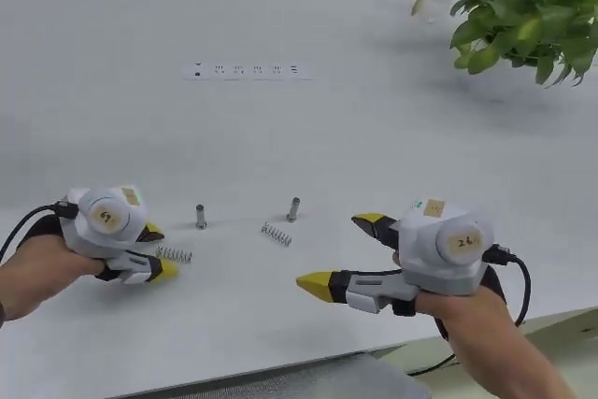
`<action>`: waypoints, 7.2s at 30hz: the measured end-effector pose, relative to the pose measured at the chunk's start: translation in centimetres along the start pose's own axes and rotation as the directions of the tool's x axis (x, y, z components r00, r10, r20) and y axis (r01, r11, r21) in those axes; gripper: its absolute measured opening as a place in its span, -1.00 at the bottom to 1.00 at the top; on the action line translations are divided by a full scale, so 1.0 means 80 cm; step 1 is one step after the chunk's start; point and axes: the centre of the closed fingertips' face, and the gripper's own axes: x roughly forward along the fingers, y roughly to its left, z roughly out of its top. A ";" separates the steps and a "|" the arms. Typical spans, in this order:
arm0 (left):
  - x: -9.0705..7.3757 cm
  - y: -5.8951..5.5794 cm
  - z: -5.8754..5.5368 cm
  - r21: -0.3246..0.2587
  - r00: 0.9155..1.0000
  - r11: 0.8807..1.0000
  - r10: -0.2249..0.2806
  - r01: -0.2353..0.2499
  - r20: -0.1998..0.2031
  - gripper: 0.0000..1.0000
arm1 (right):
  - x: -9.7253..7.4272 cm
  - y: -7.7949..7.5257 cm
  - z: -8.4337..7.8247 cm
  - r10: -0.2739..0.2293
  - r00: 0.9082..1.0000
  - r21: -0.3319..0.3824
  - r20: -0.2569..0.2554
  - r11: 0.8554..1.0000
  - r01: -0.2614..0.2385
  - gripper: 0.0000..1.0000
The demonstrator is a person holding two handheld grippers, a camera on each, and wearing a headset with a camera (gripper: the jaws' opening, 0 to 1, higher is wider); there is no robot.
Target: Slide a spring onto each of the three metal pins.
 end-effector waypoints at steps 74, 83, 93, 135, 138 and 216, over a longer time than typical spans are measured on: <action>-0.086 -0.069 0.038 -0.029 0.972 0.981 0.194 -0.191 0.135 -0.96 | 0.014 0.022 0.008 0.152 0.988 -0.057 0.019 0.987 -0.151 0.36; -0.097 -0.072 0.058 0.009 0.966 0.978 0.202 -0.206 0.159 -0.96 | 0.023 0.025 0.021 0.183 0.983 -0.095 0.013 0.979 -0.181 0.34; -0.098 -0.081 0.079 0.050 0.966 0.979 0.188 -0.199 0.176 -0.96 | 0.031 0.036 0.025 0.219 0.976 -0.114 0.006 0.970 -0.216 0.32; -0.091 -0.160 0.153 0.268 0.970 0.959 0.027 -0.094 0.243 -0.95 | 0.038 0.106 0.019 0.433 0.901 -0.228 -0.040 0.874 -0.430 -0.61; -0.090 -0.162 0.150 0.284 0.972 0.954 0.023 -0.091 0.235 -0.95 | 0.035 0.111 0.019 0.453 0.891 -0.236 -0.039 0.862 -0.449 -0.72; -0.053 -0.174 0.166 0.206 0.954 0.979 -0.060 -0.002 0.294 -0.96 | 0.023 0.113 0.026 0.396 0.815 -0.512 -0.422 0.638 -0.575 -0.63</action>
